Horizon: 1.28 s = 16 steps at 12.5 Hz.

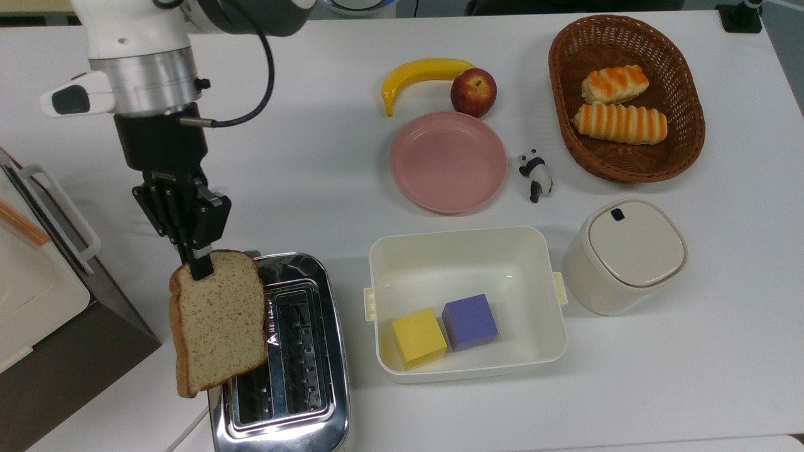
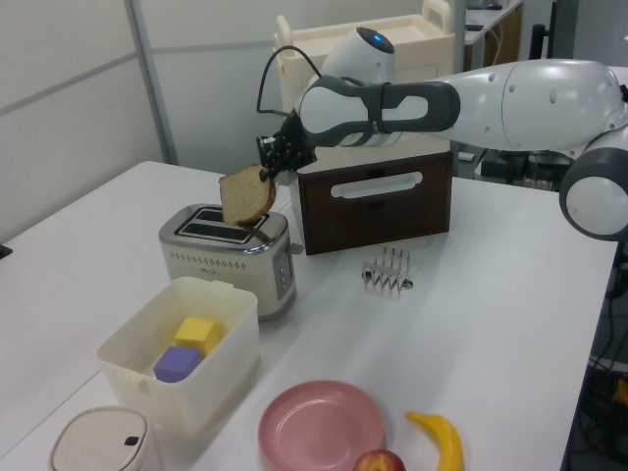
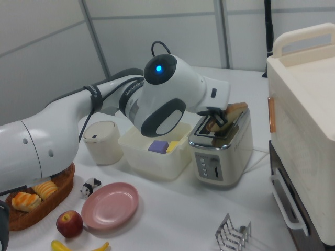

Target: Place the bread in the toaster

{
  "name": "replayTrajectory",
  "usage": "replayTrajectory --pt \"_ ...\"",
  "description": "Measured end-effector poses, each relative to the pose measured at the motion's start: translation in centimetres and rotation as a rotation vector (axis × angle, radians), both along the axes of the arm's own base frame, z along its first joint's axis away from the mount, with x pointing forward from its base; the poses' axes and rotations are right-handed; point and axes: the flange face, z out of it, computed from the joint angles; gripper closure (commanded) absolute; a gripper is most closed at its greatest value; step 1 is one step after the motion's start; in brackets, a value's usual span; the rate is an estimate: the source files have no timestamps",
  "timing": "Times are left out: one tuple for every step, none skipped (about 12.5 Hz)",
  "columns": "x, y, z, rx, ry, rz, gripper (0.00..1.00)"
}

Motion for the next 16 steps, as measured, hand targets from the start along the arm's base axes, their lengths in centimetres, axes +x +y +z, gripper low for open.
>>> replayTrajectory --pt "0.1 0.7 0.3 -0.003 -0.005 0.011 1.0" --pt "0.2 1.3 0.4 -0.01 -0.009 0.027 1.0" --pt "0.3 1.6 0.6 -0.018 -0.014 0.04 1.0" --pt "0.3 1.6 0.8 -0.022 -0.017 0.044 1.0" --pt "0.2 1.6 0.9 -0.025 -0.018 0.048 1.0" --pt "0.2 1.7 0.9 -0.026 -0.009 0.056 1.0" --pt "0.0 1.9 1.0 -0.032 0.009 0.073 1.0" --pt "-0.1 2.1 1.0 -0.04 0.033 0.091 1.0" --pt "-0.4 2.2 1.1 -0.051 0.059 0.107 1.0" --pt "-0.6 2.3 1.2 -0.062 0.078 0.12 1.0" --pt "-0.7 2.4 1.4 -0.076 0.09 0.128 1.0" --pt "-0.8 2.5 1.5 -0.088 0.099 0.135 1.0" --pt "-0.9 2.5 1.6 -0.093 0.106 0.141 1.0" --pt "-0.9 2.6 1.6 -0.094 0.109 0.143 1.0" --pt "-1.0 2.6 1.7 -0.094 0.109 0.144 1.0" --pt "-1.0 2.6 1.8 -0.095 0.108 0.145 0.96"
